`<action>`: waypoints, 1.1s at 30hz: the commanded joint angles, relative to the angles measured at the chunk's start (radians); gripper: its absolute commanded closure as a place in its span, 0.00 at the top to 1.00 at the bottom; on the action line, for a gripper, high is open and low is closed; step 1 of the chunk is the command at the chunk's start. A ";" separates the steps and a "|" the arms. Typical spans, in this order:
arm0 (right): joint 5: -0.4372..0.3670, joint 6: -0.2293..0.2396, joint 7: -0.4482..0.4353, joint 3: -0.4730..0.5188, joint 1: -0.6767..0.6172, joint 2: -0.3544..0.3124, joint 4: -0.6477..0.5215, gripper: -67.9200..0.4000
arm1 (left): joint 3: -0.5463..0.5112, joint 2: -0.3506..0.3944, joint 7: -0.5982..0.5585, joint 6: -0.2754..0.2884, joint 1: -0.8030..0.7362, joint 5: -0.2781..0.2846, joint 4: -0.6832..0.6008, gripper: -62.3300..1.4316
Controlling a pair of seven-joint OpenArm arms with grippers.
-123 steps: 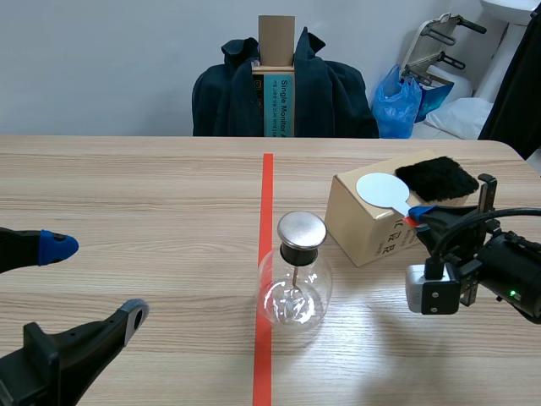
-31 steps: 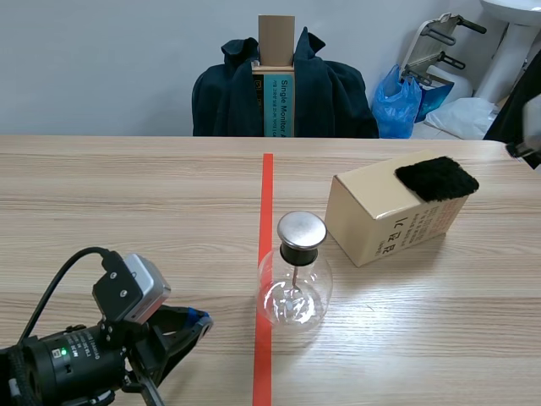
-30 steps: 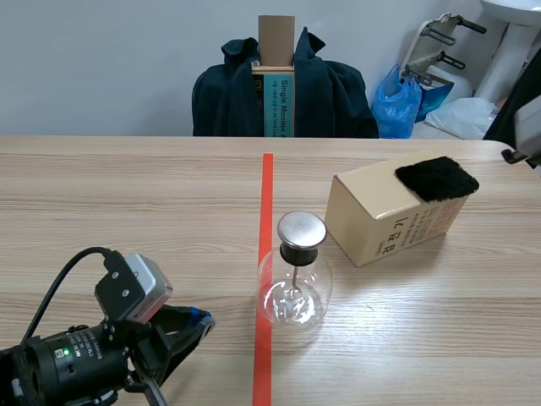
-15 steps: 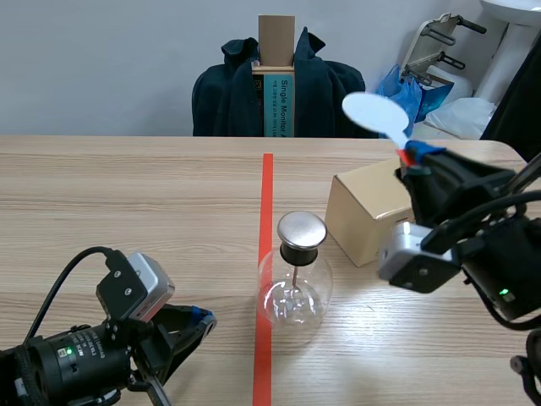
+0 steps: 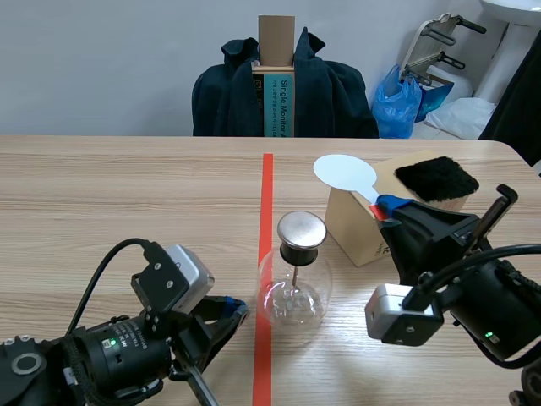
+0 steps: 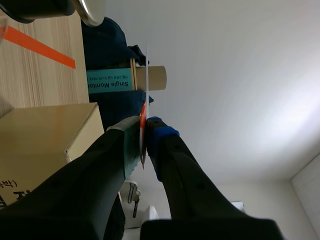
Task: Do the electroscope experiment.
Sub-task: 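Bring the plate to the electroscope and point at the metal foil, then move the plate toward and away from the electroscope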
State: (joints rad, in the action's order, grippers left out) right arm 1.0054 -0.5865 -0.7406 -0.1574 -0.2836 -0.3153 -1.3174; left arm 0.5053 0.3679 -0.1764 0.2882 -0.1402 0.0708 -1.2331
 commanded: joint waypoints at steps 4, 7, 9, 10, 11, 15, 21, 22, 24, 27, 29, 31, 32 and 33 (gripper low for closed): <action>-0.010 -0.011 -0.050 0.012 -0.009 -0.042 -0.016 0.02 | 0.021 -0.021 -0.015 -0.017 0.040 0.003 0.051 0.07; -0.010 -0.012 -0.077 0.013 -0.026 -0.049 -0.016 0.02 | 0.024 -0.021 -0.037 -0.017 0.047 0.003 0.074 0.07; -0.010 -0.016 -0.098 0.013 -0.036 -0.055 -0.016 0.02 | 0.024 -0.021 -0.046 -0.017 0.050 0.003 0.082 0.07; -0.010 -0.016 -0.112 0.013 -0.040 -0.059 -0.016 0.02 | 0.024 -0.022 -0.045 -0.017 0.050 0.003 0.084 0.07; -0.010 -0.019 -0.123 0.013 -0.044 -0.061 -0.016 0.02 | 0.024 -0.022 -0.046 -0.017 0.050 0.003 0.084 0.07; -0.010 -0.027 -0.158 0.013 -0.050 -0.062 -0.016 0.02 | 0.024 -0.021 -0.044 -0.017 0.055 0.003 0.085 0.07; -0.010 -0.055 -0.219 0.013 -0.049 -0.062 -0.016 0.02 | 0.024 -0.021 -0.045 -0.017 0.055 0.003 0.085 0.07; -0.010 -0.057 -0.229 0.013 -0.049 -0.062 -0.016 0.02 | 0.024 -0.021 -0.045 -0.017 0.055 0.003 0.085 0.07; -0.010 -0.057 -0.243 0.013 -0.049 -0.062 -0.016 0.02 | 0.024 -0.021 -0.045 -0.017 0.055 0.003 0.085 0.07; -0.009 -0.057 -0.261 0.013 -0.049 -0.062 -0.016 0.02 | 0.024 -0.021 -0.045 -0.017 0.055 0.003 0.085 0.07; -0.009 -0.057 -0.277 0.013 -0.049 -0.062 -0.016 0.02 | 0.024 -0.021 -0.045 -0.017 0.055 0.003 0.085 0.07; -0.009 -0.057 -0.290 0.013 -0.049 -0.062 -0.016 0.02 | 0.024 -0.021 -0.045 -0.017 0.055 0.003 0.085 0.07; -0.009 -0.058 -0.294 0.013 -0.049 -0.062 -0.016 0.02 | 0.024 -0.021 -0.045 -0.017 0.055 0.003 0.085 0.07; -0.009 -0.060 -0.297 0.013 -0.049 -0.062 -0.016 0.02 | 0.024 -0.021 -0.045 -0.017 0.055 0.003 0.085 0.07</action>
State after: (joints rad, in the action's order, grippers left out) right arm 1.0061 -0.6342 -1.0397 -0.1566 -0.3439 -0.3630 -1.3174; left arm 0.5297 0.3519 -0.2077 0.2695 -0.0887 0.0708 -1.1278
